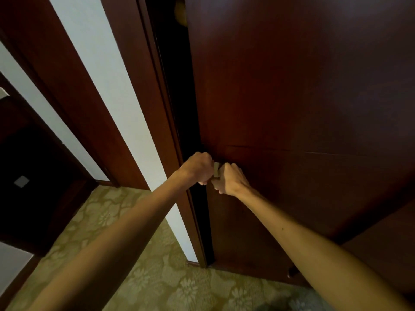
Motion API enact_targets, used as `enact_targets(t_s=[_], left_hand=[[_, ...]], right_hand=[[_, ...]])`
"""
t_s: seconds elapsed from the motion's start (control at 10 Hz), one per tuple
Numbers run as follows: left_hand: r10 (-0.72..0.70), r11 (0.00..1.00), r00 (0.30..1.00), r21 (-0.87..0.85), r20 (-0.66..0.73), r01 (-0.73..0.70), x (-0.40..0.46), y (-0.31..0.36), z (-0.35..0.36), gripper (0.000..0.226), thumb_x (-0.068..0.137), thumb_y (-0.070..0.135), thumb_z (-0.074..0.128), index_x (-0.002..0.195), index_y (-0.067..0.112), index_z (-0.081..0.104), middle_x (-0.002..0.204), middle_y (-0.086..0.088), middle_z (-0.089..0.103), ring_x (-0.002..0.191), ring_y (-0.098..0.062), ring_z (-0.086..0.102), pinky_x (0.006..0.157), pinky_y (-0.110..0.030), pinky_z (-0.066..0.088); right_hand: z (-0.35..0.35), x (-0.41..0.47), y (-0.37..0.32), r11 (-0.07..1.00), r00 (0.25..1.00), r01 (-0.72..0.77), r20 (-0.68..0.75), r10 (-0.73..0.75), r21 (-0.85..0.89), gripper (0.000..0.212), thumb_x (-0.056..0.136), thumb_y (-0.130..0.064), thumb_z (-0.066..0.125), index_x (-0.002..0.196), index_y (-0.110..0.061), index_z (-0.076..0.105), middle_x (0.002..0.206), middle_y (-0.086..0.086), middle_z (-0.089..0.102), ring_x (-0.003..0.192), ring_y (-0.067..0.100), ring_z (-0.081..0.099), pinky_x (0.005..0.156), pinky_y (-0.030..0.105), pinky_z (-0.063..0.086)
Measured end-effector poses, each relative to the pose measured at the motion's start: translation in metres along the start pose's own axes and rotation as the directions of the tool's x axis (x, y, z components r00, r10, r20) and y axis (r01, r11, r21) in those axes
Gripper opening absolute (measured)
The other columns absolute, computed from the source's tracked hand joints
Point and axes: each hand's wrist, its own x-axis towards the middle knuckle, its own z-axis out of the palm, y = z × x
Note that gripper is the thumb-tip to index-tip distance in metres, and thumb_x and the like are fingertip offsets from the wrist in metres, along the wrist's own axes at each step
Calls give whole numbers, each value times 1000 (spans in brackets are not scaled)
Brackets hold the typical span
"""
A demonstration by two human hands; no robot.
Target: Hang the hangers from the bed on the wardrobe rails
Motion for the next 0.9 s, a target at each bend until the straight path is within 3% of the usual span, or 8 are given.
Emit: enact_targets(t_s=[0.1, 0.2, 0.3, 0.4, 0.6, 0.7, 0.8, 0.9], left_hand=[[67, 988, 996, 140, -51, -59, 3, -1, 3, 37, 98, 9, 52, 62, 15, 53, 57, 4, 58, 59, -12, 64, 56, -21, 46], [81, 978, 994, 198, -69, -66, -2, 2, 2, 38, 97, 10, 49, 59, 17, 51, 56, 3, 57, 58, -13, 60, 47, -18, 36], [149, 964, 984, 237, -99, -122, -3, 2, 3, 46, 104, 25, 41, 58, 20, 48, 56, 5, 53, 52, -10, 54, 45, -18, 33], [156, 960, 981, 251, -114, -123, -5, 1, 2, 46, 105, 29, 41, 60, 22, 47, 60, 5, 52, 51, -8, 51, 44, -19, 31], [128, 970, 981, 226, -147, -92, -4, 3, 4, 40, 104, 26, 46, 65, 19, 50, 64, 2, 55, 54, -9, 53, 45, -19, 35], [107, 966, 981, 250, -162, -64, -4, 6, 2, 33, 102, 27, 48, 75, 14, 60, 66, 1, 58, 54, -9, 52, 46, -20, 34], [96, 963, 983, 265, -157, -51, -7, 8, 6, 29, 101, 28, 52, 79, 13, 65, 67, 3, 58, 56, -10, 55, 47, -20, 36], [80, 980, 980, 194, -183, -44, -9, 14, 11, 35, 102, 30, 50, 71, 17, 58, 70, 3, 61, 60, -13, 61, 49, -21, 38]], right_hand=[[5, 5, -6, 1000, 1000, -3, -2, 3, 15, 32, 89, -36, 63, 111, -13, 68, 108, 11, 72, 96, 30, 72, 85, 42, 60], [7, 6, -13, 1000, 999, 27, -19, -27, 4, 23, 87, -38, 63, 96, -19, 72, 93, 9, 76, 83, 28, 75, 76, 41, 63], [10, 4, -18, 998, 999, 45, -19, -45, -32, 25, 88, -35, 63, 100, -15, 73, 93, 11, 77, 84, 29, 75, 75, 43, 64], [13, 6, -21, 998, 999, 45, -1, -45, -53, 24, 90, -32, 61, 93, -10, 69, 93, 14, 76, 86, 31, 75, 74, 43, 63], [16, 8, -22, 995, 997, 67, 33, -65, -69, 20, 88, -31, 67, 76, -16, 59, 90, 13, 76, 82, 29, 73, 67, 36, 60], [14, 11, -16, 997, 996, 75, 47, -73, -36, 24, 91, -34, 64, 91, -11, 69, 89, 12, 77, 82, 27, 74, 74, 40, 63], [14, 7, -10, 995, 988, 95, 125, -94, -8, 23, 95, -32, 57, 86, -13, 67, 89, 10, 77, 84, 25, 75, 79, 40, 62], [7, -2, 11, 997, 995, 77, 61, -75, -21, 19, 92, -34, 66, 91, -16, 72, 96, 4, 77, 92, 22, 73, 82, 39, 61]])
